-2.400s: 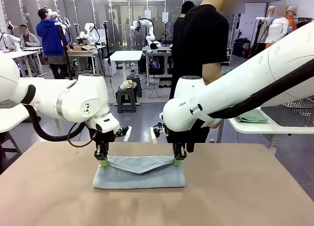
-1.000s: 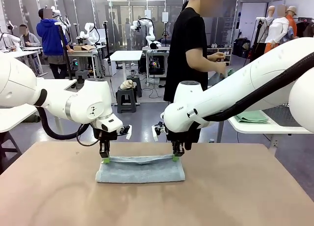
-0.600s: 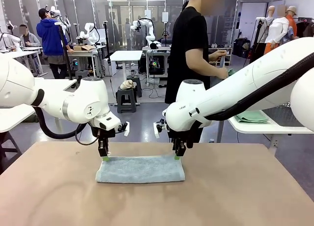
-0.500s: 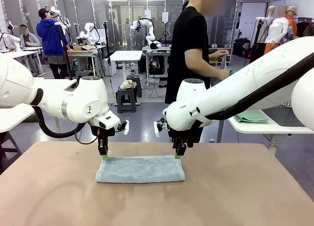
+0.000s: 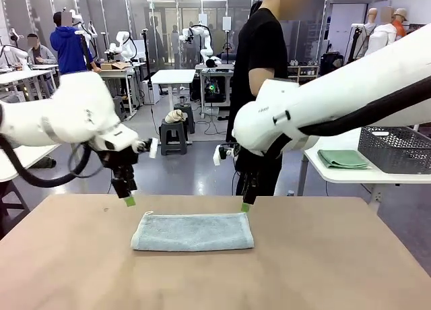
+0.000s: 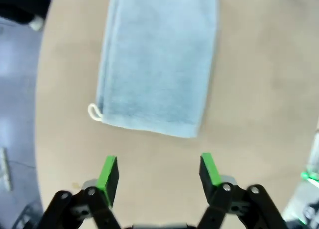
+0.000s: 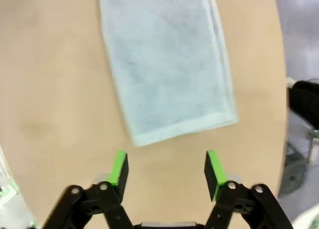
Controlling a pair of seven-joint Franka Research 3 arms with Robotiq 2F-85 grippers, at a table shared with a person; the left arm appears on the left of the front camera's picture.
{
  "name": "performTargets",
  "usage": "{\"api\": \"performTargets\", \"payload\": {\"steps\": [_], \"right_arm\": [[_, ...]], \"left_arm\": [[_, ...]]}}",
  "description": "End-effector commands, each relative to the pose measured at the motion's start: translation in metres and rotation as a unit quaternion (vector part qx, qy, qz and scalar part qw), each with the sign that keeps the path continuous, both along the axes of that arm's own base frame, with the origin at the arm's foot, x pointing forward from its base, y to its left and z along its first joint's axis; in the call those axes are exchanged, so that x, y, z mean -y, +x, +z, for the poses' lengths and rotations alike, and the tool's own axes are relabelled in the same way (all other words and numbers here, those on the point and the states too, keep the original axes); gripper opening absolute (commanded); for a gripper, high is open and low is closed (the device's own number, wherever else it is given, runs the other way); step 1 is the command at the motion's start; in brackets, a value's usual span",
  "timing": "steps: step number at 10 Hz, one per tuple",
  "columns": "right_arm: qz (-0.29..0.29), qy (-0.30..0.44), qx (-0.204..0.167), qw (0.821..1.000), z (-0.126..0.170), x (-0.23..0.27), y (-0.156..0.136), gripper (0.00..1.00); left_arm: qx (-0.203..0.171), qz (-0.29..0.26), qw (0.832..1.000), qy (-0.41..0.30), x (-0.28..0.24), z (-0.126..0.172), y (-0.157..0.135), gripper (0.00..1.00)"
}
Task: Fold the towels and place them in the basket.
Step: When a person lays out a Towel with hook on the table, fold it in half twice.
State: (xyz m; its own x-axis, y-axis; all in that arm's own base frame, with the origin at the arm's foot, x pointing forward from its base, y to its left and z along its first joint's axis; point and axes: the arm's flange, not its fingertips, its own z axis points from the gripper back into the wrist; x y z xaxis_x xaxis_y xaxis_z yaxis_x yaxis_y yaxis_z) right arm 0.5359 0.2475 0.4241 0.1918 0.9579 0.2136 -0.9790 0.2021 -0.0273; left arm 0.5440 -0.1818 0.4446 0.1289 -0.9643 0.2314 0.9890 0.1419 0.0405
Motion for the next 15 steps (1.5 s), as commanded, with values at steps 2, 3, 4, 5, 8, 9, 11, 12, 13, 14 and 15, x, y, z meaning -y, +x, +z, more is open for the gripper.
{"api": "performTargets", "payload": {"steps": [2, 3, 4, 5, 8, 9, 11, 12, 13, 14, 15], "right_arm": [[-0.186, 0.027, -0.005, 0.982, 0.042, 0.014, -0.066, 0.76], [-0.241, 0.024, -0.009, 0.970, 0.047, 0.019, -0.084, 0.76], [-0.226, 0.042, -0.017, 0.973, 0.050, 0.019, -0.100, 0.76], [-0.182, 0.032, -0.014, 0.983, 0.052, 0.018, -0.064, 0.76], [-0.182, 0.032, -0.014, 0.983, 0.052, 0.018, -0.064, 0.76], [-0.182, 0.032, -0.014, 0.983, 0.052, 0.018, -0.064, 0.76], [-0.256, 0.045, -0.020, 0.965, 0.053, 0.016, -0.074, 0.93], [-0.300, 0.052, -0.024, 0.952, 0.055, 0.016, -0.078, 0.97], [-0.347, 0.055, -0.027, 0.936, 0.057, 0.014, -0.083, 1.00], [-0.384, 0.055, -0.031, 0.921, 0.057, 0.013, -0.086, 1.00], [-0.410, 0.062, -0.051, 0.909, 0.058, 0.012, -0.089, 1.00]], "left_arm": [[-0.032, -0.030, 0.998, -0.056, -0.047, 0.021, -0.036, 0.82], [-0.034, -0.048, 0.995, -0.084, -0.058, 0.024, -0.039, 0.82], [-0.030, -0.058, 0.991, -0.116, -0.073, 0.025, -0.040, 0.82], [-0.023, -0.077, 0.986, -0.147, -0.085, 0.023, -0.041, 0.82], [-0.012, -0.099, 0.973, -0.209, -0.122, 0.012, -0.038, 0.82], [-0.019, -0.097, 0.967, -0.233, -0.133, 0.006, -0.038, 0.82], [-0.016, -0.077, 0.965, -0.250, -0.145, 0.001, -0.043, 0.87], [-0.013, -0.070, 0.964, -0.256, -0.149, 0.000, -0.047, 1.00], [-0.014, -0.063, 0.964, -0.259, -0.155, 0.001, -0.050, 1.00], [-0.017, -0.059, 0.963, -0.263, -0.160, -0.001, -0.050, 1.00], [-0.019, -0.054, 0.962, -0.267, -0.163, -0.002, -0.050, 1.00]]}}
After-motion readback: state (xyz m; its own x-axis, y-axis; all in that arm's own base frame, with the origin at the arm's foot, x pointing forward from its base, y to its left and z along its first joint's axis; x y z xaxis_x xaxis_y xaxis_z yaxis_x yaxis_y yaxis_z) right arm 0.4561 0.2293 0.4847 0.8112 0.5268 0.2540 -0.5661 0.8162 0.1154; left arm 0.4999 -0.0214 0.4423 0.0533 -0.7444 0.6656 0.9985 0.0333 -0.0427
